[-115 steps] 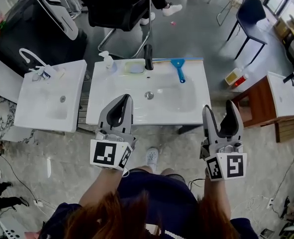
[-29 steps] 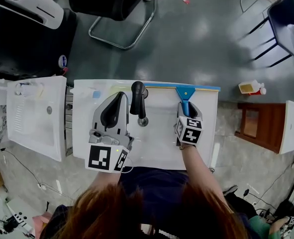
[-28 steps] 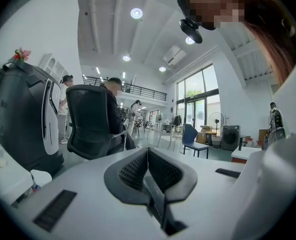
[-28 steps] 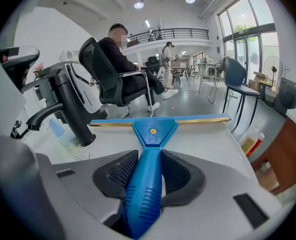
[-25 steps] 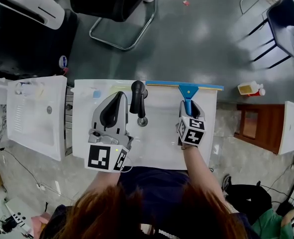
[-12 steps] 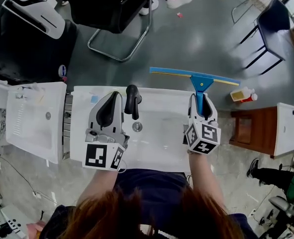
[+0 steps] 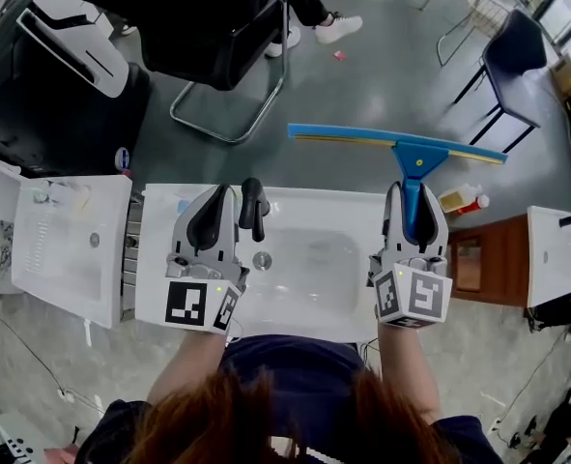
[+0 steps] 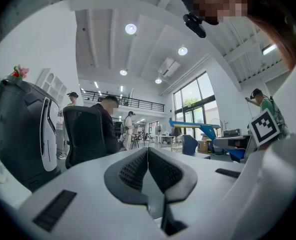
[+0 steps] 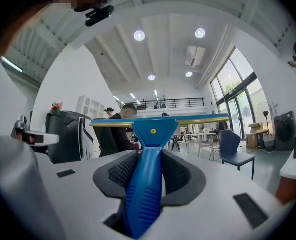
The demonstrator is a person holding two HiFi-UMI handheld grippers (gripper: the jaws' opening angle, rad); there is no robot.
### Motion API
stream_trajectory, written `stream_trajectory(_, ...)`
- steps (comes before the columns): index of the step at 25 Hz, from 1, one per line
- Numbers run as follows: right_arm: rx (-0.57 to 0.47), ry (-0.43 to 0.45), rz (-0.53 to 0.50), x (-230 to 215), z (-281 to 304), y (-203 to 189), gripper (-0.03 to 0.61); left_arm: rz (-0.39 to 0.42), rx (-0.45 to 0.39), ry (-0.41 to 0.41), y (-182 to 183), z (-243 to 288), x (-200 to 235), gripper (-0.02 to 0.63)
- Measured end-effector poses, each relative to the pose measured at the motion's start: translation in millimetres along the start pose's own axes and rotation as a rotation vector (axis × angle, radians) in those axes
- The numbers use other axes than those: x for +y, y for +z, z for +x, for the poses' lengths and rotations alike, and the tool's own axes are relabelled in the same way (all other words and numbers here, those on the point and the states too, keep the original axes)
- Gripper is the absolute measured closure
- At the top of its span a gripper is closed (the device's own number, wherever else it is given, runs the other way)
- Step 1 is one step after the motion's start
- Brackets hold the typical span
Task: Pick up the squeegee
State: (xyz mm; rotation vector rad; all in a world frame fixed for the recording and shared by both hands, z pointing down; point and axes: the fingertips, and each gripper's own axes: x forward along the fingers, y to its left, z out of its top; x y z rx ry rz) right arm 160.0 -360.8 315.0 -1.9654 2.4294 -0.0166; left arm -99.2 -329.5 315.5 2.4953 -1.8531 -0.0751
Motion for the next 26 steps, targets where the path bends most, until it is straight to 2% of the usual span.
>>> stream_trajectory(4,-0.065,0.015,0.004,4.4,-10.8,27.9,0.419,-0.026,-0.042,0.016,17.6,-1.3,-0.7,0.592)
stream_trajectory(10,-0.116,0.038,-0.012,11.6,-22.5,52.1,0.419,-0.011,-0.063,0.030,27.3,-4.2,-1.8,0.592)
stream_trajectory(26,-0.139,0.027,0.010,8.1,-36.0,62.9,0.419,-0.007,-0.069,0.021,30.0,-9.9,-11.0,0.592)
